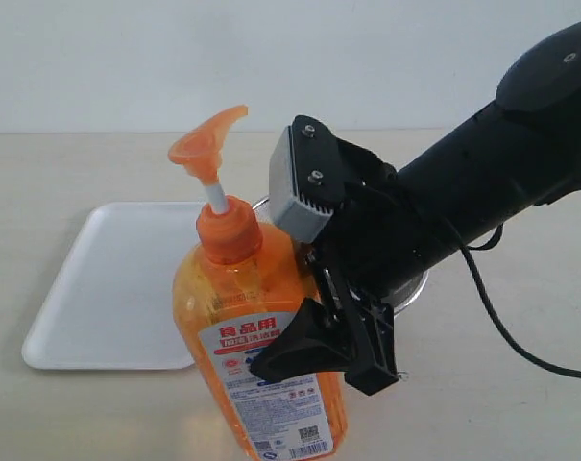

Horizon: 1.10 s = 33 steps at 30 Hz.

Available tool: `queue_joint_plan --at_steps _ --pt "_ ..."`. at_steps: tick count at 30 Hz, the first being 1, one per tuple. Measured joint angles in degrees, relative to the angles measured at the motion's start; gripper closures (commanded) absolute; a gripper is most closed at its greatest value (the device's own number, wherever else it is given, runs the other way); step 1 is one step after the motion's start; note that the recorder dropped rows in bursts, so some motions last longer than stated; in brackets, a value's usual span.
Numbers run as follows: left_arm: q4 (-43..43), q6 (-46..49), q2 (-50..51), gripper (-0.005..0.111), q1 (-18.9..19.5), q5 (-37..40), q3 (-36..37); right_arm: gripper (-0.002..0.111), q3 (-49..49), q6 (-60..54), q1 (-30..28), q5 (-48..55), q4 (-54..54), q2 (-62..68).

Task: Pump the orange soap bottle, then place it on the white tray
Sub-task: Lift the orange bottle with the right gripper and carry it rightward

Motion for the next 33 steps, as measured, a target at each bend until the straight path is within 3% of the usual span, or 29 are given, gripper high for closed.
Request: queue_joint_plan --at_steps 10,33 --pt "0.0 0.0 0.0 0.102 0.0 0.0 0.0 0.108 4.13 4.01 0.0 -0.47 -4.32 -7.44" --pt "0.0 0.0 0.0 0.102 0.0 0.0 0.0 0.108 18.18 12.92 0.0 -17.29 -5.42 -20.85"
